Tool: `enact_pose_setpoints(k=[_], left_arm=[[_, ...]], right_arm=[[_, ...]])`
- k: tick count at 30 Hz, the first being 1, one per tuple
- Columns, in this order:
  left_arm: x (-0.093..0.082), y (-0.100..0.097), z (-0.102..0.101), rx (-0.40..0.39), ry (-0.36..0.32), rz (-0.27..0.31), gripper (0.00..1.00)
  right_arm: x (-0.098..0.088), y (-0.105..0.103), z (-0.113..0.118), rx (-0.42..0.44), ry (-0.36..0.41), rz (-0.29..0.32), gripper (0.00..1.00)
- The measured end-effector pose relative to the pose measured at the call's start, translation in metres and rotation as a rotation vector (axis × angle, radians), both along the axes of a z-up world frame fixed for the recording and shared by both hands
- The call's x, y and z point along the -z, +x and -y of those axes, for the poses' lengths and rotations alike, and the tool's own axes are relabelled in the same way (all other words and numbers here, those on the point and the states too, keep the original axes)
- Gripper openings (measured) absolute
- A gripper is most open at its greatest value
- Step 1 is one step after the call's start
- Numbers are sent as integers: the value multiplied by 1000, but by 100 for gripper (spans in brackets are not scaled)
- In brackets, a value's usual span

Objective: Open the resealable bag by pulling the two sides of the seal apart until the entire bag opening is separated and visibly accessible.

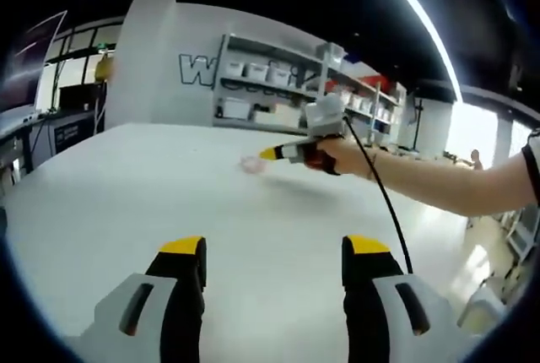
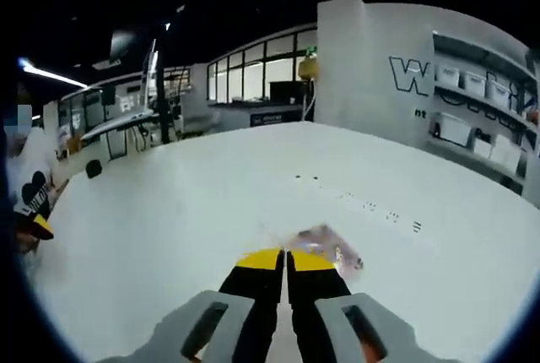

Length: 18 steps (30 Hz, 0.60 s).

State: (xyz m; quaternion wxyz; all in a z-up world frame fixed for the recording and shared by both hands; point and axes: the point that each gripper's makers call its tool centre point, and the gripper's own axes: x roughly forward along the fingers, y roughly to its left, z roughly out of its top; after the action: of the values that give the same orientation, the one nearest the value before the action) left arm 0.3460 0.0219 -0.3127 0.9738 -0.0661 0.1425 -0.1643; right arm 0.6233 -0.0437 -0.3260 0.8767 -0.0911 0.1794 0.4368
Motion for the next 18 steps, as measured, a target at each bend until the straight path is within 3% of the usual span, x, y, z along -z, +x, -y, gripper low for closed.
enact_pose_setpoints(k=[18], left_arm=[[3, -11, 21, -6, 8, -4, 66]], right_arm=[[-10, -42, 28, -12, 54, 18, 6]])
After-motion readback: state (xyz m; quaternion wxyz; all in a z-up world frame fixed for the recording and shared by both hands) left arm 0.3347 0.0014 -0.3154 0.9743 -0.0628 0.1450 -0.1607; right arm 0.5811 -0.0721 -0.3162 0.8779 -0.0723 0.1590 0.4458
